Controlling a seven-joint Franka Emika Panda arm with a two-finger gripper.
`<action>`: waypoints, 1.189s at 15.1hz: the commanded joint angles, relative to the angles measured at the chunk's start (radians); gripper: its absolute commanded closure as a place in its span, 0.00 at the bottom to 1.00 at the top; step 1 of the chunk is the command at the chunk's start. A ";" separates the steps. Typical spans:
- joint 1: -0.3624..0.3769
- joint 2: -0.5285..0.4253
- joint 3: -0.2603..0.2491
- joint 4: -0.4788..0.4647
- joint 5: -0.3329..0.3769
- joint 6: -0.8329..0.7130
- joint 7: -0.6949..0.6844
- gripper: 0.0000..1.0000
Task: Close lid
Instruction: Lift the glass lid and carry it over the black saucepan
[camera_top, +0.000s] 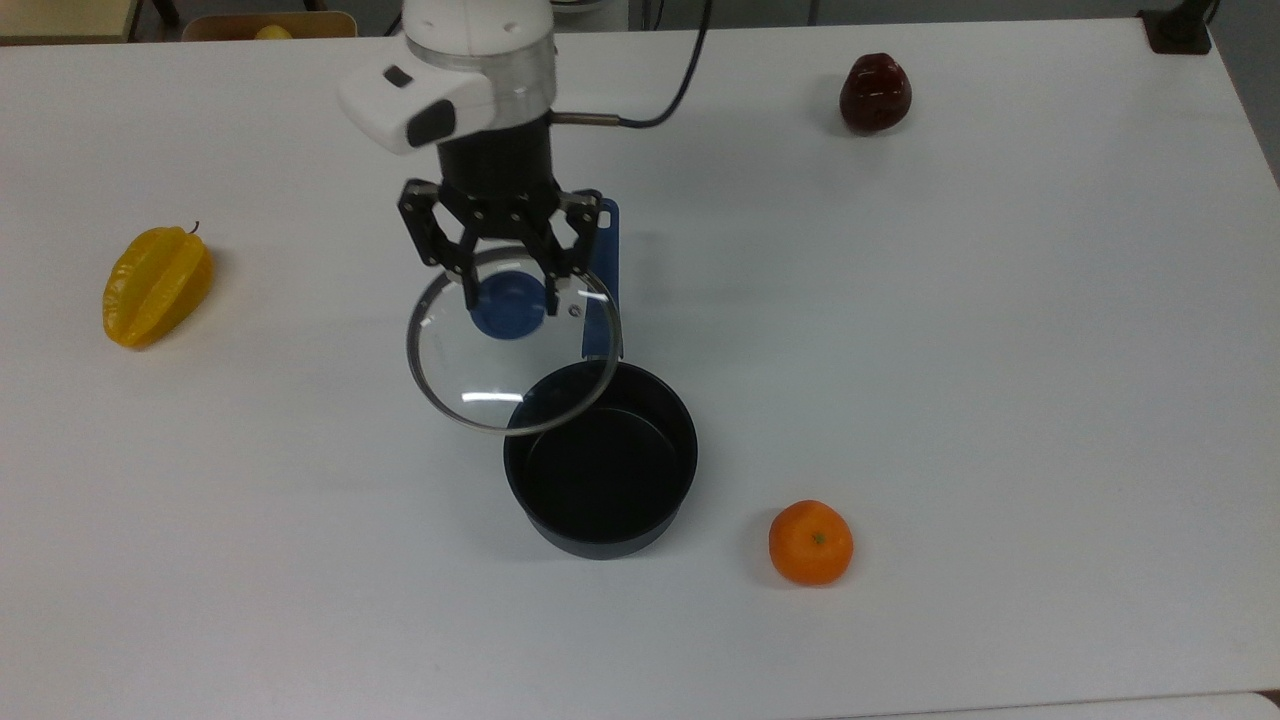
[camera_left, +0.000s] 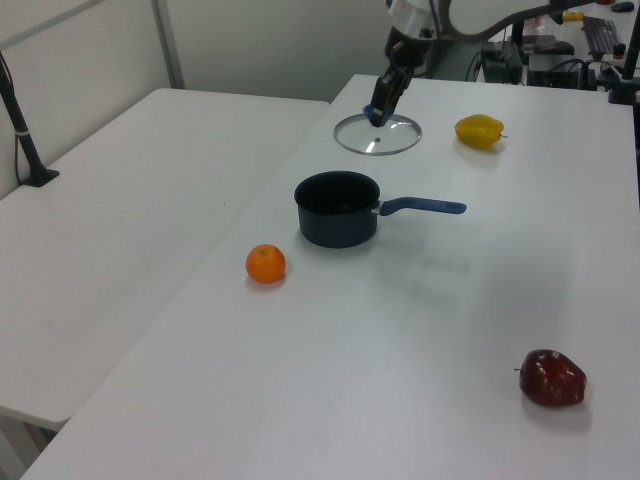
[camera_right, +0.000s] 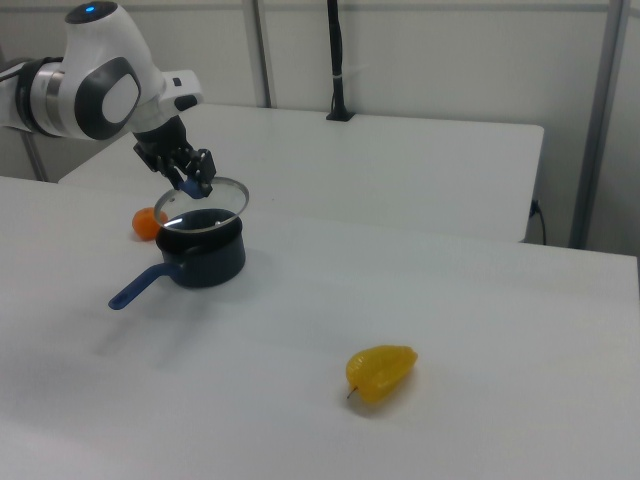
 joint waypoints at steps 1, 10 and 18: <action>0.034 0.069 -0.004 0.048 -0.008 0.104 -0.084 0.43; 0.062 0.164 -0.003 0.034 -0.008 0.247 -0.089 0.42; 0.085 0.169 -0.004 0.019 -0.004 0.244 -0.083 0.41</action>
